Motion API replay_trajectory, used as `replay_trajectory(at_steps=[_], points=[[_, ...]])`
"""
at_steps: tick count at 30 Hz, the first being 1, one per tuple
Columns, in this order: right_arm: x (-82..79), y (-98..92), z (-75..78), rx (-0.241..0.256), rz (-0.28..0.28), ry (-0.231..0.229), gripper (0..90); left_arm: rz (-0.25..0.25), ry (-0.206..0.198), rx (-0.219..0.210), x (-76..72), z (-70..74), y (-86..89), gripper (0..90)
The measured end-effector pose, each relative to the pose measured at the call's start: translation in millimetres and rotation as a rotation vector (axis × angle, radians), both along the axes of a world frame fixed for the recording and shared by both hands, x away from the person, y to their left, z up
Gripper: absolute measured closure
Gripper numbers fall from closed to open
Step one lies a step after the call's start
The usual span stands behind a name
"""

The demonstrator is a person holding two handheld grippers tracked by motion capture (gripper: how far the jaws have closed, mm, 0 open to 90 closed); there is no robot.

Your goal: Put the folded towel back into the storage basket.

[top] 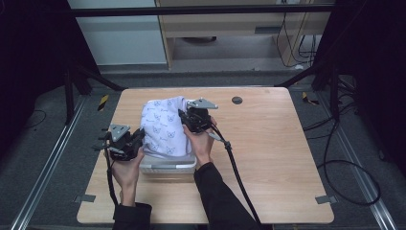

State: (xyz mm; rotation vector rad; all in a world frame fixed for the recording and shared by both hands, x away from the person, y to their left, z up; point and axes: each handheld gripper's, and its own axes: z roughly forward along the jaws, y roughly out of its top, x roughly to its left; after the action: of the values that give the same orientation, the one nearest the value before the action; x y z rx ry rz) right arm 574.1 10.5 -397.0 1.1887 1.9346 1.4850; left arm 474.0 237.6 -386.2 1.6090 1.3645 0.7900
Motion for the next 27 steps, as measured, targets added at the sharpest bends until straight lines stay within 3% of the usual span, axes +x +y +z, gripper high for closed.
replay_trajectory(at_steps=[27], points=[[11.1,1.3,-33.2,-0.064,-0.004,0.08,73.6,0.001,0.09,0.041,10.9,-26.0,-6.5,84.4]])
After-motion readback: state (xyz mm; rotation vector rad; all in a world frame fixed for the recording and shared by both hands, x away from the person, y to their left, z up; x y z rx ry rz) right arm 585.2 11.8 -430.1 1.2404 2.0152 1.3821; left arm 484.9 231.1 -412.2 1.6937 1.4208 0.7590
